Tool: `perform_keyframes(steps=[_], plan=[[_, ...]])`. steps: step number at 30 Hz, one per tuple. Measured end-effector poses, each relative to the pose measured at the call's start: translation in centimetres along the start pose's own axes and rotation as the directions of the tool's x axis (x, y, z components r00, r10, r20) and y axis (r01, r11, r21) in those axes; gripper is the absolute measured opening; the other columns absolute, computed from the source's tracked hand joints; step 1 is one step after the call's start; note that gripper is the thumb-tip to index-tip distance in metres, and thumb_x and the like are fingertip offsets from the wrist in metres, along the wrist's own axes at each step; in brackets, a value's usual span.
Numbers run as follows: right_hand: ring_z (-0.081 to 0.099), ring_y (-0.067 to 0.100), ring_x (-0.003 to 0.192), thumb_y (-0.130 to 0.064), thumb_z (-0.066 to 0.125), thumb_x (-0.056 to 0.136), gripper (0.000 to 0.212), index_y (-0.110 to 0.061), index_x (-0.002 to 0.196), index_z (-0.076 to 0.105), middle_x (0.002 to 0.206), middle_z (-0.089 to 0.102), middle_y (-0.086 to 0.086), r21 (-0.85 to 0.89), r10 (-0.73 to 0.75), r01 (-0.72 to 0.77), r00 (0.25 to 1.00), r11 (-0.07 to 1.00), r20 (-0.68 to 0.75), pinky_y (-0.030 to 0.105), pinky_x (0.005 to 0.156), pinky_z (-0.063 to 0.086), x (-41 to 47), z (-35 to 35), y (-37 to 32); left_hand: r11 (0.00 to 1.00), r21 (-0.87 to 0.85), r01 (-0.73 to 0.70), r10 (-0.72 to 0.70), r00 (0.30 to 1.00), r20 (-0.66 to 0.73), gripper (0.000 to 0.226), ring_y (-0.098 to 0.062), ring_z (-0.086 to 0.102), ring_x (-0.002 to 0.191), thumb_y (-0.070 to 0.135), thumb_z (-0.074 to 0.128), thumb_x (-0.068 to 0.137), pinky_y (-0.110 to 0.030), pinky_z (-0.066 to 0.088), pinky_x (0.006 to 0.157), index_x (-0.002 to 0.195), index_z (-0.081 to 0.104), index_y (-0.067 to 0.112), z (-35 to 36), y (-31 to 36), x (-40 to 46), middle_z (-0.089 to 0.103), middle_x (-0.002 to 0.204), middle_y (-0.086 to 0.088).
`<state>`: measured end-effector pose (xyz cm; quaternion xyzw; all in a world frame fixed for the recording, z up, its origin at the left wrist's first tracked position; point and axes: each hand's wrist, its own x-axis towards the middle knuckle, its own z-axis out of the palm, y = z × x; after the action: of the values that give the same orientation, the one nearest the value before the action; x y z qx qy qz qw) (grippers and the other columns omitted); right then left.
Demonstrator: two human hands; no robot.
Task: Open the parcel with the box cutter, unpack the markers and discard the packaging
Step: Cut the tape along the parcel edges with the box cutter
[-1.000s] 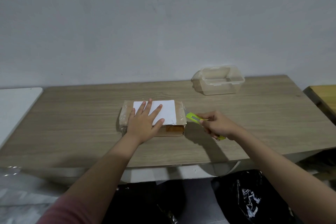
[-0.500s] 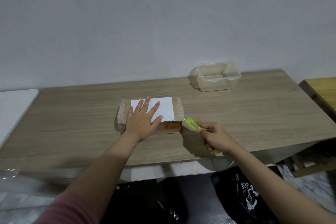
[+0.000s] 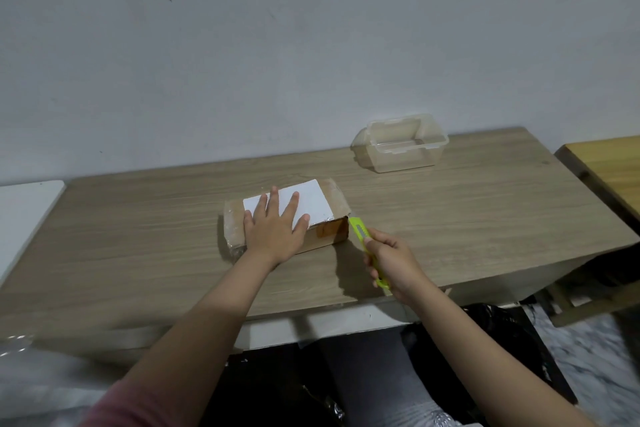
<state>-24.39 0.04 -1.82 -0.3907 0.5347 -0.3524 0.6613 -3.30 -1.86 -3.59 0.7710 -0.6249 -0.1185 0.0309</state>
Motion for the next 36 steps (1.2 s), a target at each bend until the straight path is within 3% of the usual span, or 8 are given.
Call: perform_keyframes(steps=[4,8,14,19,22,25,32,36], plan=[[0.035,0.009,0.031,-0.008,0.043,0.097,0.03,-0.03,0.092,0.063,0.057,0.044,0.005,0.005,-0.005,0.005,1.0,1.0,-0.028,0.017,0.032,0.029,0.3,0.6,-0.5,0.998,-0.022,0.064,-0.062,0.994,0.085,0.059,-0.026,-0.014,0.146,0.058,0.014,0.095,-0.053,-0.006,0.115,0.149,-0.002,0.04,-0.8,0.8,0.0,-0.016,0.159,-0.003],[0.037,0.01,0.033,-0.01,0.044,0.097,0.029,-0.031,0.112,0.057,0.056,0.045,0.006,-0.068,-0.042,0.039,0.998,0.997,-0.049,0.019,0.034,0.031,-0.2,0.5,0.1,0.997,-0.023,0.079,-0.076,0.992,0.105,0.06,-0.026,-0.016,0.146,0.059,0.013,0.094,-0.053,-0.008,0.115,0.149,-0.003,0.04,-1.0,1.0,-0.3,-0.019,0.158,-0.003],[0.042,0.012,0.037,-0.013,0.045,0.097,0.033,-0.027,0.126,0.055,0.054,0.049,0.004,-0.308,-0.186,0.146,0.977,0.94,-0.105,0.02,0.037,0.036,0.8,1.1,0.3,0.989,-0.094,0.114,-0.098,0.983,0.155,0.061,-0.027,-0.022,0.144,0.057,0.014,0.095,-0.054,-0.01,0.115,0.149,-0.006,0.037,-1.2,1.3,-0.3,-0.023,0.157,-0.005],[0.043,0.006,0.038,-0.013,0.045,0.097,0.03,-0.027,0.121,0.057,0.055,0.047,-0.001,-0.308,-0.187,0.155,0.979,0.939,-0.077,0.019,0.04,0.036,1.1,1.6,1.2,0.985,-0.089,0.147,-0.13,0.976,0.173,0.063,-0.029,-0.024,0.143,0.056,0.016,0.095,-0.056,-0.013,0.112,0.149,-0.009,0.035,-1.2,1.8,-0.3,-0.027,0.155,-0.007],[0.043,0.002,0.051,-0.015,0.047,0.096,0.035,-0.022,0.129,0.056,0.063,0.048,-0.011,-0.307,-0.197,0.167,0.978,0.937,-0.068,0.018,0.047,0.037,0.7,2.2,2.4,0.981,-0.104,0.164,-0.142,0.972,0.189,0.063,-0.029,-0.023,0.144,0.055,0.018,0.095,-0.056,-0.013,0.111,0.149,-0.008,0.036,-1.4,2.1,-0.3,-0.027,0.155,-0.006],[0.042,0.006,0.036,-0.015,0.046,0.097,0.037,-0.027,0.131,0.052,0.058,0.047,0.001,-0.225,-0.153,0.13,0.984,0.966,-0.087,0.017,0.036,0.035,0.8,2.3,2.0,0.977,-0.11,0.181,-0.15,0.959,0.242,0.059,-0.03,-0.017,0.145,0.049,0.019,0.097,-0.055,-0.008,0.114,0.149,-0.005,0.037,-2.3,2.2,-0.1,-0.024,0.157,-0.006],[0.038,0.009,0.03,-0.012,0.046,0.098,0.036,-0.022,0.131,0.055,0.055,0.046,0.004,-0.179,-0.138,0.125,0.989,0.976,-0.062,0.016,0.032,0.03,2.5,1.4,1.0,0.995,0.05,-0.084,0.067,0.957,0.284,0.059,-0.032,0.004,0.142,0.054,0.032,0.094,-0.047,0.015,0.112,0.146,0.006,0.048,-4.4,-1.1,-1.0,-0.001,0.159,-0.003],[0.038,0.009,0.029,-0.013,0.046,0.097,0.037,-0.022,0.132,0.053,0.055,0.046,0.004,-0.224,-0.122,0.111,0.992,0.968,-0.039,0.017,0.032,0.03,3.8,0.8,0.4,0.955,0.178,-0.236,0.201,0.96,0.194,0.061,-0.03,0.009,0.139,0.071,0.022,0.085,-0.049,0.009,0.11,0.142,0.006,0.055,-3.8,-2.7,-1.8,0.006,0.156,-0.006]])
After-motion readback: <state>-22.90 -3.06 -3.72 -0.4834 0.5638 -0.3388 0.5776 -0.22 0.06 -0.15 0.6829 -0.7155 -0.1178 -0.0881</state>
